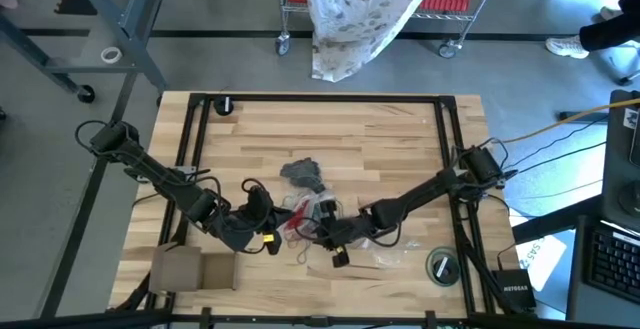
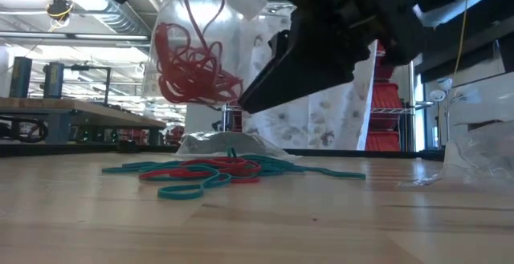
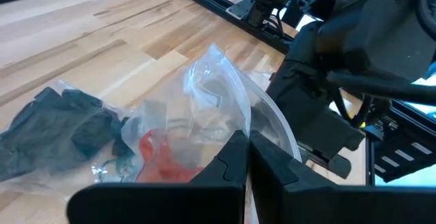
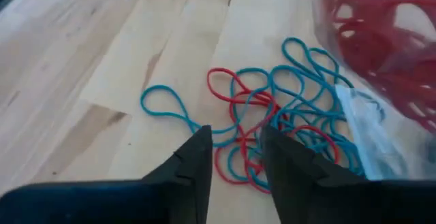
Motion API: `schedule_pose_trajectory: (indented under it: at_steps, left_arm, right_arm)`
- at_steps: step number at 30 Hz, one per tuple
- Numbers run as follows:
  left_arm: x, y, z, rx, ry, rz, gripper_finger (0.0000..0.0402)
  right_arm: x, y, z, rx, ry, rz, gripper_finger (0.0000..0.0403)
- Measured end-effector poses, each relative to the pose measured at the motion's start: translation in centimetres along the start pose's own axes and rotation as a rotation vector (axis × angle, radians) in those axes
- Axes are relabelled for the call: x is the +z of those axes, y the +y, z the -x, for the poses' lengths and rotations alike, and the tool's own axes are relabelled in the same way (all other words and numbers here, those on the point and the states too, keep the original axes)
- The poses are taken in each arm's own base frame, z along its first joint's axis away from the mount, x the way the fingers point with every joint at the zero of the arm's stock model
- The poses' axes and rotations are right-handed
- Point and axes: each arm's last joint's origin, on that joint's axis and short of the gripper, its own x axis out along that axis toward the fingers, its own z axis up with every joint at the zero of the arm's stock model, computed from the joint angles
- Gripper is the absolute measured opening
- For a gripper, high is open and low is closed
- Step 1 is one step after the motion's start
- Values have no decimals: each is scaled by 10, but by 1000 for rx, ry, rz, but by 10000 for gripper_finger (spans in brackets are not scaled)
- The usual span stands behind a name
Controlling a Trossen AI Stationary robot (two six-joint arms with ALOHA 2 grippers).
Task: Sort rubber bands
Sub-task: Put the red rubber band into the transparent zip lock bag
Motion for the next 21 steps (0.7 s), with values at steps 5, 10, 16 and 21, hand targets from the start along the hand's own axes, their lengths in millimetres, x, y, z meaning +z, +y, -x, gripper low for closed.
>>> schedule_pose_trajectory:
  at_steps: [5,10,16,21]
  left_arm:
    - [0,0,0,1,0,0,1]
    - [0,0,0,0,-1,1,1]
    - [0,0,0,2,1,-2,1]
    - [0,0,0,0,0,-7,1]
  right_arm:
    - [-2,-6,-5,-10,3,4,119]
    - [-10,-4,-17,61,9,31,119]
    - [-24,-4,-32,13,53,56,115]
    - [-26,-4,-38,5,39,83,87]
